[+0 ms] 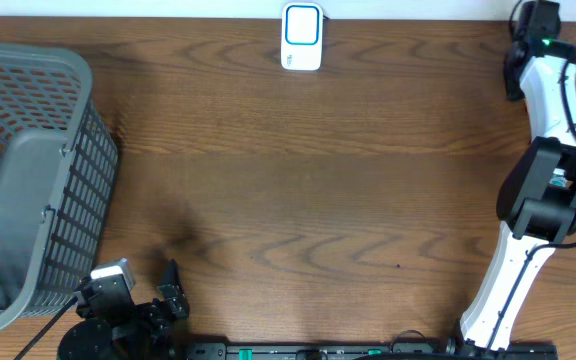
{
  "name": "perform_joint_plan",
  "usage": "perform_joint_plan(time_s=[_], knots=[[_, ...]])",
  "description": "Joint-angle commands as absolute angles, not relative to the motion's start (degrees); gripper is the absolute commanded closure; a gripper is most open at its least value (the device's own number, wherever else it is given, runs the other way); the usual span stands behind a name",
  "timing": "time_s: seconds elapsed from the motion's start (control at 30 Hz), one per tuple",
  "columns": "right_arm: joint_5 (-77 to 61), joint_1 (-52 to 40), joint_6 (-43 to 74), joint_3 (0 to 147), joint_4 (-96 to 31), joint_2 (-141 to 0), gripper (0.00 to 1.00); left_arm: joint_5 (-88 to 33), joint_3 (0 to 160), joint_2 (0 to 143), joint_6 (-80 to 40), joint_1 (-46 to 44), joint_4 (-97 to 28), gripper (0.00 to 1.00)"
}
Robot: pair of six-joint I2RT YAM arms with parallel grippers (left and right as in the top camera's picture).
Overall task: Scan the item barcode
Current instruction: 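Carry the tissue pack to the right edge and release it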
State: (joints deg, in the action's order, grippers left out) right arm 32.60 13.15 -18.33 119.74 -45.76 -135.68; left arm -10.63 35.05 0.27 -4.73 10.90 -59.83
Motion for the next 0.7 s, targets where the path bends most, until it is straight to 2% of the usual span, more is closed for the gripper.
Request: perform_joint_plan(time_s=[0.0,0.17,0.37,0.67], knots=[[28.3,12.4,-9.7,119.6,-46.1,-133.2,0.01,-11.2,34.9,0.2,-5.0,11.2,-59.8,0.02],[22.8,12.3,-4.2,119.6,-46.2,-125.5,0.01,-11.2,34.9,0.2,-5.1,11.2,-59.8,0.02],[3.9,11.6,-4.1,119.6,-49.5,-108.8,0.01,-11.2,34.9,0.2,-5.1,11.2,-59.8,0.02],[1.5,11.6,-3.7,119.6,-59.9,-84.6,0.01,-11.2,34.9,0.2,-5.0,11.2,-59.8,0.02]])
